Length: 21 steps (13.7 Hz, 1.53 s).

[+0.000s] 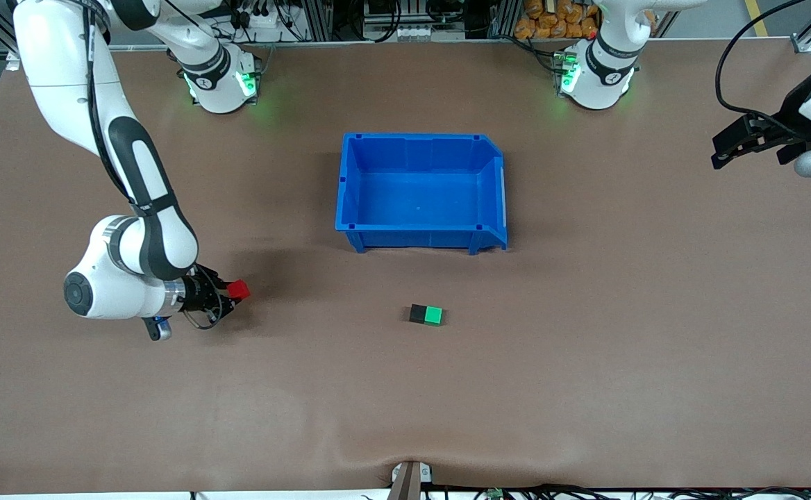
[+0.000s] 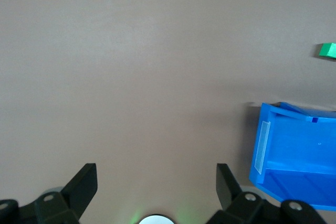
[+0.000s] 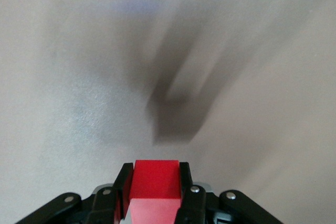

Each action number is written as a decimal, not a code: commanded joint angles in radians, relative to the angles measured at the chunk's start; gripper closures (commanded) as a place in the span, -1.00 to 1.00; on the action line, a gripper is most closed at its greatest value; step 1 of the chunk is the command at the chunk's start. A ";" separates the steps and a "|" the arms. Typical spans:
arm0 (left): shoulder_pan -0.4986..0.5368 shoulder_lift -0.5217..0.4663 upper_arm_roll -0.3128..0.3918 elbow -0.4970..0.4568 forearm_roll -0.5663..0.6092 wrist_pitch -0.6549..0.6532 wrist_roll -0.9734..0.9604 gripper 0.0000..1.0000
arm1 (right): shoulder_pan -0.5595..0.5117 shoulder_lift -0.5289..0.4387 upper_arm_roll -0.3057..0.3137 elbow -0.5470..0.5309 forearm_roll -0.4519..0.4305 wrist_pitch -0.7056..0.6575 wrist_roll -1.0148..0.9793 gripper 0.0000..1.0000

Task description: Attach green and red cubes to black cube

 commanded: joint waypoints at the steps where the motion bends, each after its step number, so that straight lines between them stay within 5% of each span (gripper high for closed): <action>1: 0.002 -0.022 0.003 -0.005 0.004 -0.013 0.026 -1.00 | 0.016 0.026 -0.007 0.035 0.041 -0.006 0.027 1.00; 21: 0.002 -0.021 0.006 -0.005 0.004 -0.048 0.026 -1.00 | 0.128 0.071 -0.007 0.103 0.153 0.019 0.212 1.00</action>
